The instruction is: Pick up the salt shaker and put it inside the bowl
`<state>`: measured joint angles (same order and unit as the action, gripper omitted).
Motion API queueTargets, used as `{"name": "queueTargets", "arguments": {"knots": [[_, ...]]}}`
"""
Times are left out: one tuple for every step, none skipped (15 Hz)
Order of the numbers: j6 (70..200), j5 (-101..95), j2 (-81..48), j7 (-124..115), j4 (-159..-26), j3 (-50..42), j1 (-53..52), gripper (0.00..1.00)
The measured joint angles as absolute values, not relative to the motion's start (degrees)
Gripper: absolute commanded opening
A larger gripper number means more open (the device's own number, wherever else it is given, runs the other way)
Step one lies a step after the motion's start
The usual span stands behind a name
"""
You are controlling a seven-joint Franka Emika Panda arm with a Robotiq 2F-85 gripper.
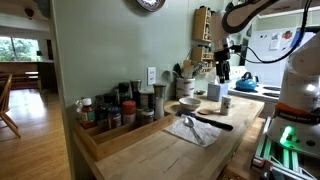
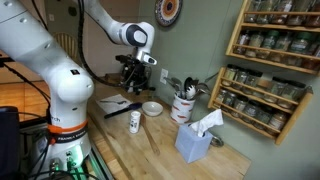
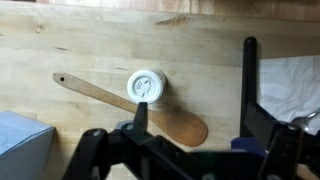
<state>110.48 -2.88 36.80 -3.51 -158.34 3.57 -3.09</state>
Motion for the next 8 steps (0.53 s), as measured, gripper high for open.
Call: {"name": "queueTargets", "arguments": {"knots": [[112.84, -2.88, 36.38, -1.43, -158.22, 2.67, -3.06, 1.0], [114.81, -2.69, 35.93, 1.11, -158.17, 1.56, -3.09, 1.0], [115.98, -2.46, 35.37, 3.64, -158.15, 0.35, -3.1, 1.0], [116.54, -2.23, 34.67, 6.24, -158.12, -0.96, -3.11, 1.0], [116.6, -2.18, 33.92, 8.39, -158.11, -2.21, -3.08, 1.0], [116.6, -2.22, 33.15, 9.71, -158.11, -3.22, -2.95, 1.0], [116.58, -2.32, 32.22, 10.26, -158.11, -3.89, -2.54, 1.0], [116.58, -2.41, 31.29, 10.28, -158.11, -4.16, -1.92, 1.0]]}}
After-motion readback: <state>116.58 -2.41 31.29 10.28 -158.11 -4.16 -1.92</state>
